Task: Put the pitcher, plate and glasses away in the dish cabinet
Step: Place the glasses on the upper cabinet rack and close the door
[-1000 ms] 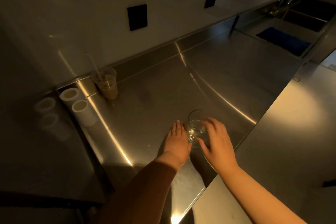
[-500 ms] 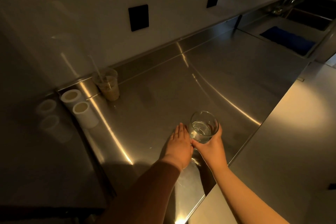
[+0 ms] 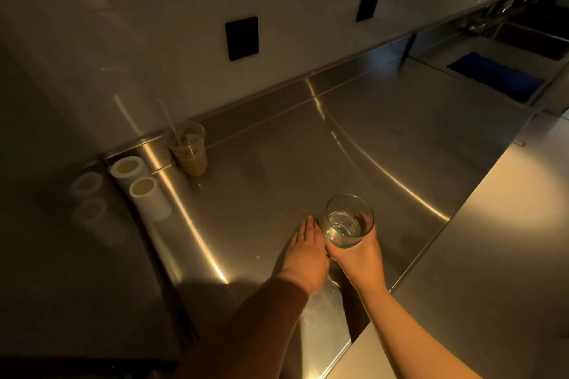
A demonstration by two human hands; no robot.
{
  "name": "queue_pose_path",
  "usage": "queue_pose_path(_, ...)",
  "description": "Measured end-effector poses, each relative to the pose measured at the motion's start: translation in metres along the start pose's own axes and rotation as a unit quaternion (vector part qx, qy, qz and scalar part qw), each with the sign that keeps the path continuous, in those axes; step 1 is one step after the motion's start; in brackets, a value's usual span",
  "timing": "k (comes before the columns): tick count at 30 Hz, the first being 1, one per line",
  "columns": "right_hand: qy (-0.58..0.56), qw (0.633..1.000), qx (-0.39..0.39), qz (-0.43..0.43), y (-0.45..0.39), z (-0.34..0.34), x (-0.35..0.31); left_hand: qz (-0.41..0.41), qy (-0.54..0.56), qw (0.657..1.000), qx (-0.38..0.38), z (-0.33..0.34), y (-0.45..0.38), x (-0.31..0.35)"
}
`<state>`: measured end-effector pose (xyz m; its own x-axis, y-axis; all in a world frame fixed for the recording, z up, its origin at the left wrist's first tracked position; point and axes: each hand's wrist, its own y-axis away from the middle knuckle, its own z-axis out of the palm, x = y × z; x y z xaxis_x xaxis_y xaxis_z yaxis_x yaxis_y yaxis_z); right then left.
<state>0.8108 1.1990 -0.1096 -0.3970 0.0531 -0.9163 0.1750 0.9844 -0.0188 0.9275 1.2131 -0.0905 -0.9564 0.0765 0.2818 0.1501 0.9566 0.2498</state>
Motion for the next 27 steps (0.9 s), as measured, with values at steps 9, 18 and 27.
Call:
queue_pose_path(9, 0.032, 0.999, -0.006, 0.002, 0.002, -0.009, -0.007, 0.009, 0.076, 0.997, -0.005, -0.005, 0.003, 0.001)
queue_pose_path(18, 0.023, 1.0, -0.008, -0.016, -0.003, -0.042, -0.043, -0.054, 0.481, 0.875, 0.015, -0.024, 0.005, 0.012)
queue_pose_path(27, 0.003, 0.997, -0.01, -0.074, 0.013, -0.094, -0.096, -0.124, 0.885, 0.445, -0.052, -0.061, 0.031, 0.049)
